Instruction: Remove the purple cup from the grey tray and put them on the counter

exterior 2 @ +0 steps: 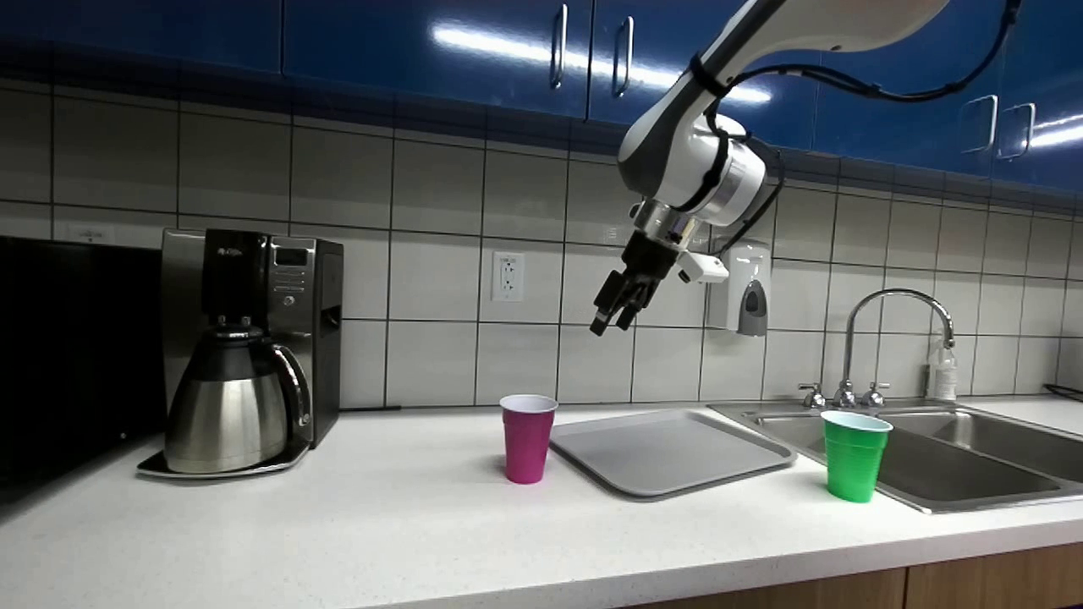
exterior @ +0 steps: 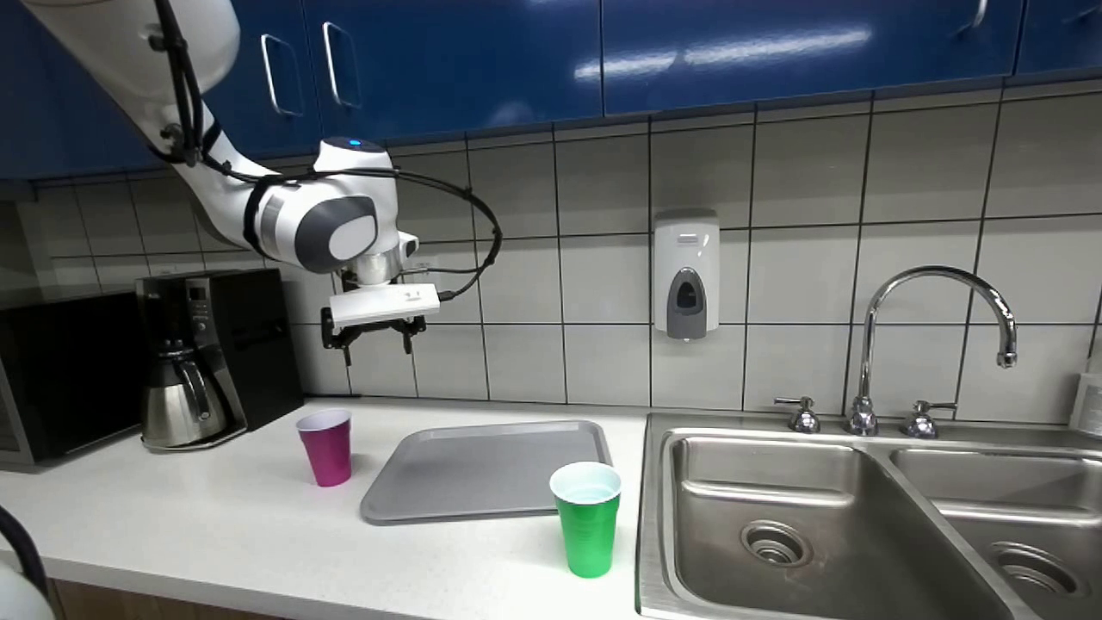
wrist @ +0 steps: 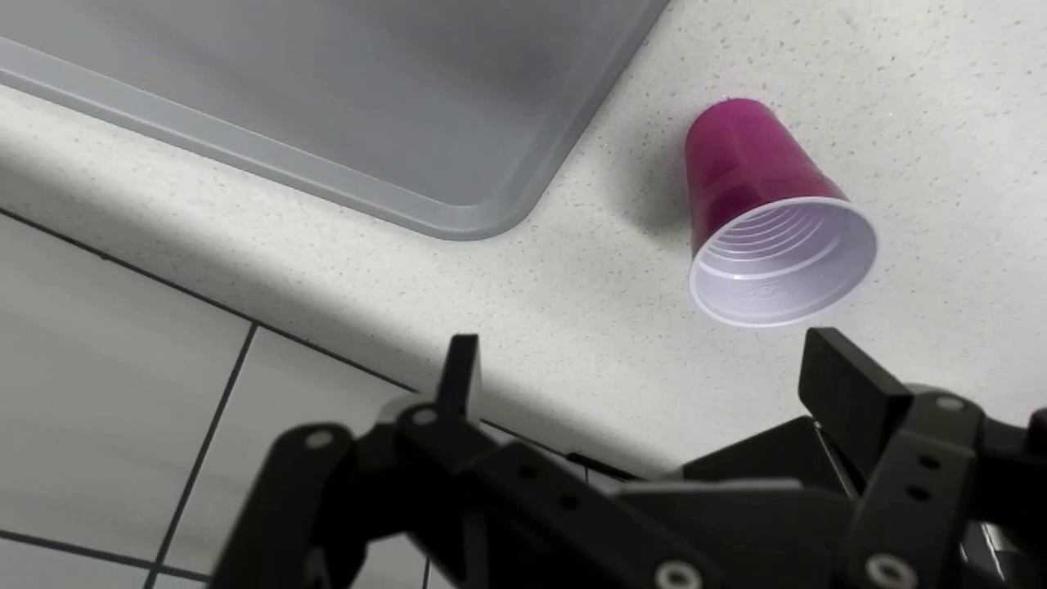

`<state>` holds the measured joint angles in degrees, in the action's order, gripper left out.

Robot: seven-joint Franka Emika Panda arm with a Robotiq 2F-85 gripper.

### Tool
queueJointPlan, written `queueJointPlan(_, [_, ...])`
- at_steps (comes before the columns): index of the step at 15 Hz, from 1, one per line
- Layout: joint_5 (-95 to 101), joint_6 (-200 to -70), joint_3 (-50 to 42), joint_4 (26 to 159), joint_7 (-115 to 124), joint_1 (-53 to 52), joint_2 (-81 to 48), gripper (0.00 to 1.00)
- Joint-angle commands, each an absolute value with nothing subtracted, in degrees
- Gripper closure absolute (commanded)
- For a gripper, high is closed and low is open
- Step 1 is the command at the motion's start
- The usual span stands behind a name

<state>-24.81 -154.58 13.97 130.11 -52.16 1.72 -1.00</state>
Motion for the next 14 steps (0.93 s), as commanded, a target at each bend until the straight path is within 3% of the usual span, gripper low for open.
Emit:
queueJointPlan(1, [-24.69, -154.19, 10.37, 130.74, -51.91, -1.46, -0.03, 0.00])
queueJointPlan(14, [-24.68, -153.79, 8.86, 132.53, -51.86, -2.53, 1.98, 0.00])
